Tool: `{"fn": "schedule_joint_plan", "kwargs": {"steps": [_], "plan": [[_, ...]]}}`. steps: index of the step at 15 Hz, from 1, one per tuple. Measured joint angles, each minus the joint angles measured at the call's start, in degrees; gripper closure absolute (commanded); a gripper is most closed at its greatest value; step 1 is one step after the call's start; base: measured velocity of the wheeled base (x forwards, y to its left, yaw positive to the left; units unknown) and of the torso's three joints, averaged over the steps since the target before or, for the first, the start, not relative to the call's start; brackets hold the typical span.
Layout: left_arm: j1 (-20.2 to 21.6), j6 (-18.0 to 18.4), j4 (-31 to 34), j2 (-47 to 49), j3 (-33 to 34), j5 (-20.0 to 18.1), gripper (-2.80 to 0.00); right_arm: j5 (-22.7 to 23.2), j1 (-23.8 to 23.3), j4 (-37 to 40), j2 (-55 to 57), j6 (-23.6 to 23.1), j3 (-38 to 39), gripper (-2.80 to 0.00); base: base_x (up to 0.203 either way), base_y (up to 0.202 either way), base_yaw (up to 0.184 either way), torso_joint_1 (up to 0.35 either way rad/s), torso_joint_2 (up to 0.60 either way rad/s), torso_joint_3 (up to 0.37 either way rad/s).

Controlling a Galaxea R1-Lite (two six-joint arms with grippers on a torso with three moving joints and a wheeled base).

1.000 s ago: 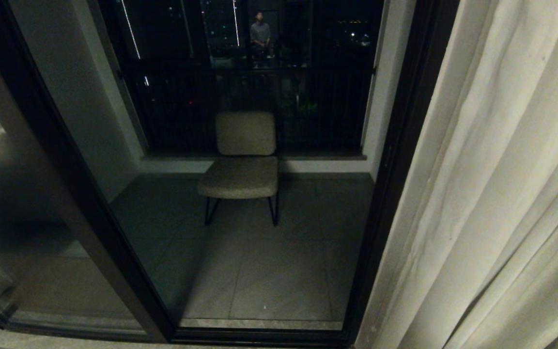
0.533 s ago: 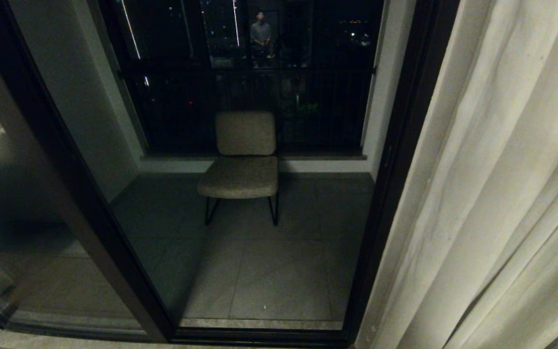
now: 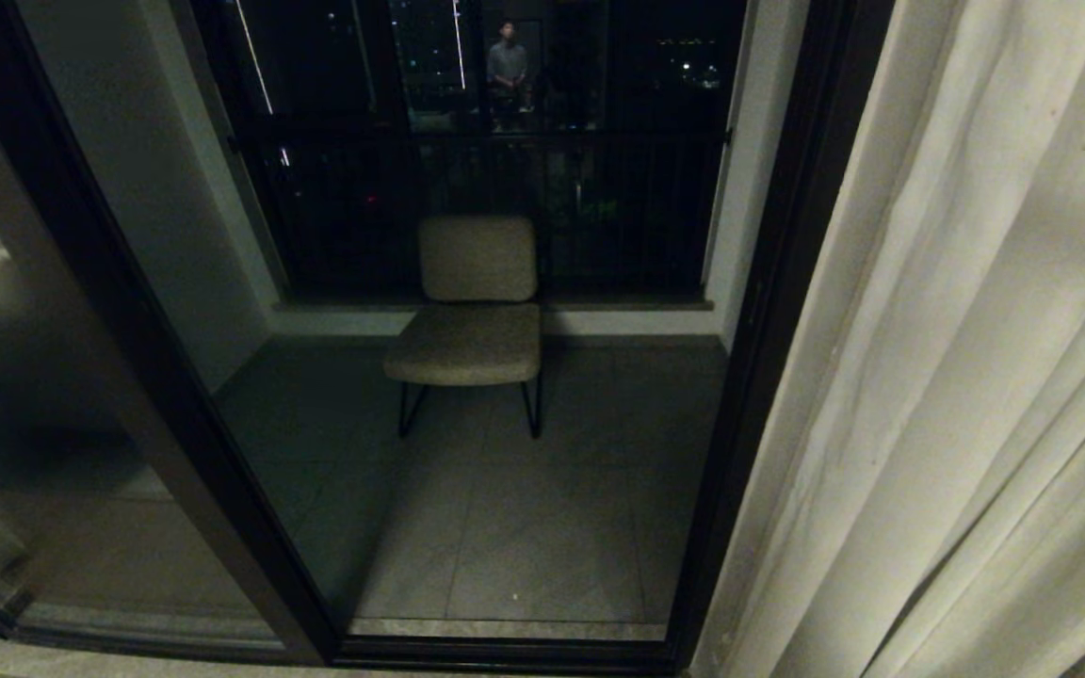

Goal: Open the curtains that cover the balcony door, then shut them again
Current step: Close the inner curtains on both sides

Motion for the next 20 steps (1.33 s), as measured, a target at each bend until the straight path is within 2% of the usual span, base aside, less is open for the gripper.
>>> {"fn": "schedule_joint_plan", "kwargs": {"steps": [10, 14, 20], "plan": [[0.0, 0.0, 0.0, 0.0, 0.0, 0.0, 0.0, -0.1, 0.9, -2.5, 9.0, 0.3, -6.4, -2.8, 0.0, 0.0, 0.0, 0.0, 0.0, 0.0], [0.0, 0.0, 0.0, 0.0, 0.0, 0.0, 0.0, -0.2, 0.6, -6.4, 12.4, 0.2, -8.2, -2.8, 0.0, 0.0, 0.0, 0.0, 0.0, 0.0], [0.0, 0.0, 0.0, 0.0, 0.0, 0.0, 0.0, -0.4, -4.2, -6.7, 18.3, -0.3, -14.1, -2.8, 0.0, 0.0, 0.0, 0.0, 0.0, 0.0]]}}
